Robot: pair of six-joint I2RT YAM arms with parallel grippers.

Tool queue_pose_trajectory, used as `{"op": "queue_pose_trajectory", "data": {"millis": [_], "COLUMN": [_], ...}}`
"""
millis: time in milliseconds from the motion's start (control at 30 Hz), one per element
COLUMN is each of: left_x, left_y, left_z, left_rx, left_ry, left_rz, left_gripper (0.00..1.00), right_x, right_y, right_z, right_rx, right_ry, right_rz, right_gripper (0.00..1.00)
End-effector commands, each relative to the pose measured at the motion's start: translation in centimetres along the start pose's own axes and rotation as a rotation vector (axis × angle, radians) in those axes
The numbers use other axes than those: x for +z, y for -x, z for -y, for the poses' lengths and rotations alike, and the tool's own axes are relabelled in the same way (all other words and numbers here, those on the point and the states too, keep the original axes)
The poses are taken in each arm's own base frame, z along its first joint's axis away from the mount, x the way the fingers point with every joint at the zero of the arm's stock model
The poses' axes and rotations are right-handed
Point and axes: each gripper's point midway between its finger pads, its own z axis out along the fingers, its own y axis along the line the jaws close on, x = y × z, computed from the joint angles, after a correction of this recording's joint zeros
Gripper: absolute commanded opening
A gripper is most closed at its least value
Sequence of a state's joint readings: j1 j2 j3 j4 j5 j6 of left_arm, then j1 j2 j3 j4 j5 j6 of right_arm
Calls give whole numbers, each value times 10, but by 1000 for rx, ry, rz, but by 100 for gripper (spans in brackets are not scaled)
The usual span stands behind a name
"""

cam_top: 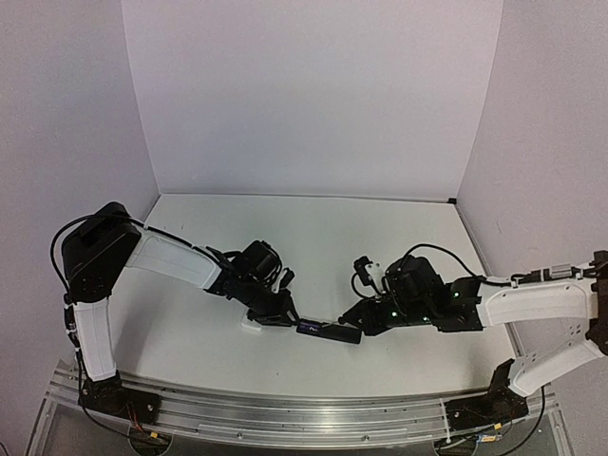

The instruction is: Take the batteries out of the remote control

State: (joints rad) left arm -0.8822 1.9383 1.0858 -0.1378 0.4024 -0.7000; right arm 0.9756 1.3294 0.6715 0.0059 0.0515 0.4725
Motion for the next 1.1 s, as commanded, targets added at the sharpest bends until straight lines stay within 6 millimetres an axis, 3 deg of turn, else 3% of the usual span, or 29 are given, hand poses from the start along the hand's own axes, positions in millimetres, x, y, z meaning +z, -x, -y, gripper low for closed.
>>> {"op": "queue_pose_trajectory", "data": {"millis": [0, 1067], "left_x": [1, 8], "left_y": [7, -2], "left_z": [6, 16], "left_rx": [23, -13], "left_ry": [-16, -109], "left_rz": [3, -40], "left_gripper": [23, 19], "right_x": [0, 15], "right_y": [28, 5], "right_z": [-17, 0], "right_rx": [7, -14], "right_ry": [49, -2], "right_rz": [68, 8], "right_gripper": [0, 0]}}
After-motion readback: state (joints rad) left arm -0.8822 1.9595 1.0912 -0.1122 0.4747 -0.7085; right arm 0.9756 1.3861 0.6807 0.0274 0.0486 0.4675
